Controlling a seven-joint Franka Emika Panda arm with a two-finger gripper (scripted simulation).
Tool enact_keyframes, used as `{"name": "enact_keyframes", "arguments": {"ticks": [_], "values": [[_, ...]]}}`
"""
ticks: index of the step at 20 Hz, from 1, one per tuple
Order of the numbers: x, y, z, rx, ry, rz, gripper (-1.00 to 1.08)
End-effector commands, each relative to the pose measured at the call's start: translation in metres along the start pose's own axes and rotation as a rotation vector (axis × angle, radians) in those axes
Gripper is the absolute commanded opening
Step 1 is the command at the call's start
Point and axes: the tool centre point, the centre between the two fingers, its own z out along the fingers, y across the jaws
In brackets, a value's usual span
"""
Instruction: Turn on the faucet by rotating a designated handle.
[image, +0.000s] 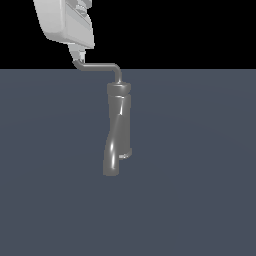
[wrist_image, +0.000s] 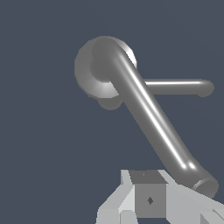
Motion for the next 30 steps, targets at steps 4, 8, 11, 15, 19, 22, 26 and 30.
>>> {"name": "enact_keyframes", "arguments": {"ticks": [4, 8, 11, 15, 19, 22, 26, 30], "values": [[0.012, 0.015, 0.000, -0.003, 0.002, 0.002, -1.00], [0.021, 0.026, 0.000, -0.004, 0.002, 0.001, -1.00], [0.028, 0.035, 0.000, -0.005, 0.002, 0.001, -1.00], [0.036, 0.046, 0.000, -0.006, 0.002, 0.001, -1.00], [0.045, 0.058, 0.000, -0.006, 0.001, 0.000, -1.00], [0.050, 0.063, 0.000, -0.007, 0.001, 0.000, -1.00], [0.061, 0.061, 0.000, -0.004, 0.002, -0.006, -1.00], [0.085, 0.064, -0.001, -0.005, 0.001, -0.004, -1.00]]}}
